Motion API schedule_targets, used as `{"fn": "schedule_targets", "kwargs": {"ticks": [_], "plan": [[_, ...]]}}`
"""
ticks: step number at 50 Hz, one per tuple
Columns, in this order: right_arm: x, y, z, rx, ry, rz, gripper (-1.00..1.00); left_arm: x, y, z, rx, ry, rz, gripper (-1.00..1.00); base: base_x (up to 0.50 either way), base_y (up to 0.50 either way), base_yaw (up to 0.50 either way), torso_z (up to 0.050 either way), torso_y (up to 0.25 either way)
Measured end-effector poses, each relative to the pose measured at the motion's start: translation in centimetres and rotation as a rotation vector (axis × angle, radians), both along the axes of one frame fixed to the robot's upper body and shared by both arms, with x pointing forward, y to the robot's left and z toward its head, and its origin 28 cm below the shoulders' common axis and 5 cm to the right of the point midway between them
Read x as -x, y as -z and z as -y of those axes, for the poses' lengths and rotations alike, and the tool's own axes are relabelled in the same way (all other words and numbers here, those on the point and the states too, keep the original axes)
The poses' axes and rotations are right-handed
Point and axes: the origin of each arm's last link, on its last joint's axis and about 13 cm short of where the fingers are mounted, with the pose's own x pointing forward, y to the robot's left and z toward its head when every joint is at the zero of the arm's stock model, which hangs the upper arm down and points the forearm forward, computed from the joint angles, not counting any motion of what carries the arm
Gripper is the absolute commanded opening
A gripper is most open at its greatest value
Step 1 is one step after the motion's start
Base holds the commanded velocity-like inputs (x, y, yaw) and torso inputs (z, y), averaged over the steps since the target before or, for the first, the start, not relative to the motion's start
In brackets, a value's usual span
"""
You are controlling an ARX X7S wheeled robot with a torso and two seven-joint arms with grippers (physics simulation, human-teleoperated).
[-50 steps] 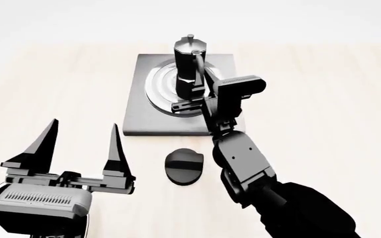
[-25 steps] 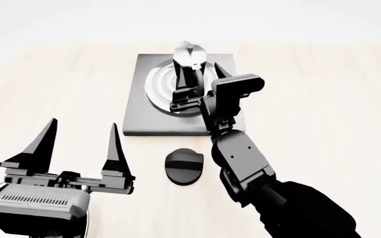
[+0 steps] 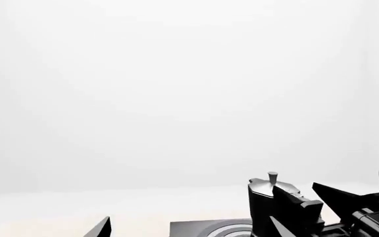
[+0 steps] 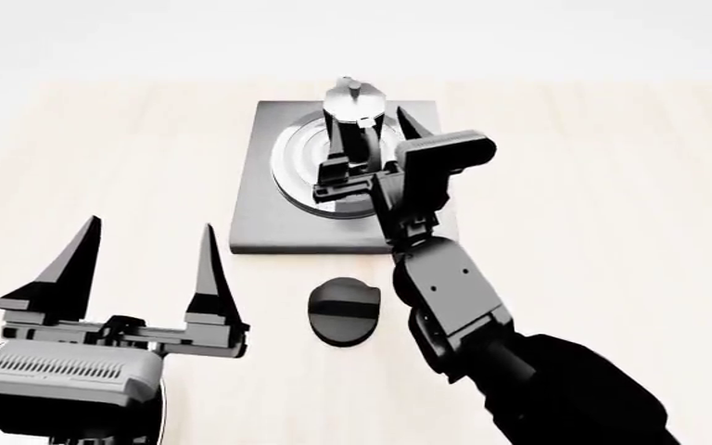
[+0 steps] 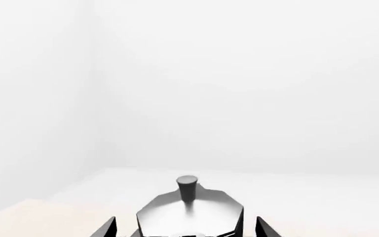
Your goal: Turn on the stove and put the moka pot on it.
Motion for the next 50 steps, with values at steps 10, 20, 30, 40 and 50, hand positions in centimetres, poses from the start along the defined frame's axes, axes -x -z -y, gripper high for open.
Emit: {"fn": "schedule_targets", "kwargs": {"ticks": [10, 20, 30, 40, 50], "plan": [[-0.1, -2.5, 0.3, -0.027, -0.006, 0.062, 1.00, -1.1, -2.2, -0.5, -0.028, -0.043, 0.047, 1.00, 0.00, 0.00, 0.00, 0.000, 0.000], [0.9, -6.7, 1.2, -0.060, -0.002, 0.150, 1.00, -2.5, -5.6, -1.1, -0.053, -0.100, 0.127, 1.00, 0.00, 0.00, 0.00, 0.000, 0.000], [3.1, -11.5, 2.5, -0.102, 0.041, 0.248, 1.00, -2.8, -9.3, -1.2, -0.089, -0.130, 0.219, 1.00, 0.00, 0.00, 0.00, 0.000, 0.000], [6.5, -15.3, 4.2, -0.146, 0.081, 0.350, 1.00, -1.7, -12.1, -0.9, -0.119, -0.135, 0.302, 1.00, 0.00, 0.00, 0.00, 0.000, 0.000], [10.8, -17.4, 6.2, -0.200, 0.095, 0.435, 1.00, 0.0, -13.3, -0.9, -0.134, -0.134, 0.381, 1.00, 0.00, 0.00, 0.00, 0.000, 0.000]]}}
